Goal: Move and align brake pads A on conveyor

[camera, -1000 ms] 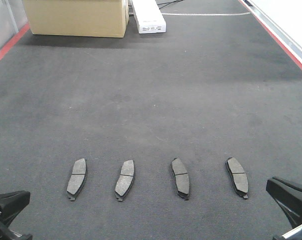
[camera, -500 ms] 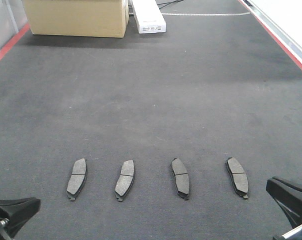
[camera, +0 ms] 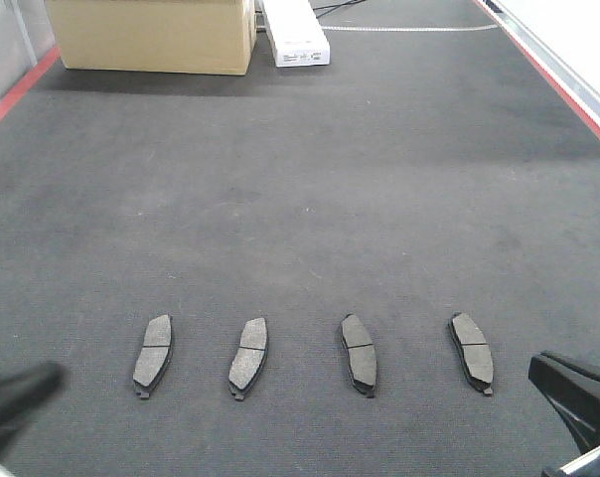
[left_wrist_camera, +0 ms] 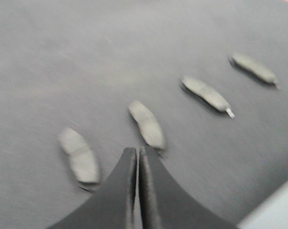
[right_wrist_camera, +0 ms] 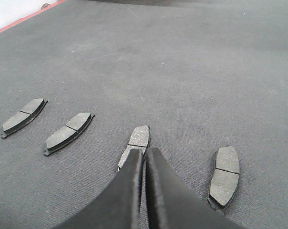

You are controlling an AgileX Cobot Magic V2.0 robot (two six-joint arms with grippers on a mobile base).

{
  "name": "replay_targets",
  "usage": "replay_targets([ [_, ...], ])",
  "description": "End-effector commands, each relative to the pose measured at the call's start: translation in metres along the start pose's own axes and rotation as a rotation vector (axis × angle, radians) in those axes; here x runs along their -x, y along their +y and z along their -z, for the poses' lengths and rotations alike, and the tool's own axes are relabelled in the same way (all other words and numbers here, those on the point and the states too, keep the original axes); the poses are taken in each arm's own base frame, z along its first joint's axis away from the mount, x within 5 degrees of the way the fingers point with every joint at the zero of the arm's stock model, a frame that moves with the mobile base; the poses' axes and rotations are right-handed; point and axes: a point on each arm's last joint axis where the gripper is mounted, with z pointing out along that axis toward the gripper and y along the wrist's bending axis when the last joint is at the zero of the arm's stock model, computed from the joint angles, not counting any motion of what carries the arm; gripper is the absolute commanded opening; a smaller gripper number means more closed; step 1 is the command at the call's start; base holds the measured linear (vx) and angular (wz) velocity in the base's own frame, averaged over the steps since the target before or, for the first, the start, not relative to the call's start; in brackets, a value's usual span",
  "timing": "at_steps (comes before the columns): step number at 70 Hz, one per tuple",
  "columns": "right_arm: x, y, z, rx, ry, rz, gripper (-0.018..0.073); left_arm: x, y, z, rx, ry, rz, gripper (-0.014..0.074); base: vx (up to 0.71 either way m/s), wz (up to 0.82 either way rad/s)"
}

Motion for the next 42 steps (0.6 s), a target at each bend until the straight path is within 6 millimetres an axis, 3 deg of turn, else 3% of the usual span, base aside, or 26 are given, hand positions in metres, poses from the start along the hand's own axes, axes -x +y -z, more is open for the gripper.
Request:
replay_targets([
  [1, 0.016, 0.001, 0.002, 0.006, -0.098, 0.019, -0.0001, 0.011, 0.009, 0.020, 0.083, -0.181, 0.025, -0.0006, 0.00, 0.00],
  [19, 0.016, 0.001, 0.002, 0.006, -0.098, 0.019, -0.0001, -0.026, 0.029, 0.057, 0.454, -0.346, 0.086, -0.0006, 0.00, 0.00],
  [29, 0.016, 0.001, 0.002, 0.006, -0.098, 0.019, -0.0001, -0.050, 0.033, 0.059, 0.600, -0.366, 0.109, -0.0006, 0.00, 0.00],
  [42, 0.016, 0.001, 0.002, 0.006, -0.098, 0.019, -0.0001, -0.079, 0.033, 0.049, 0.618, -0.372, 0.091, -0.0006, 0.00, 0.00],
])
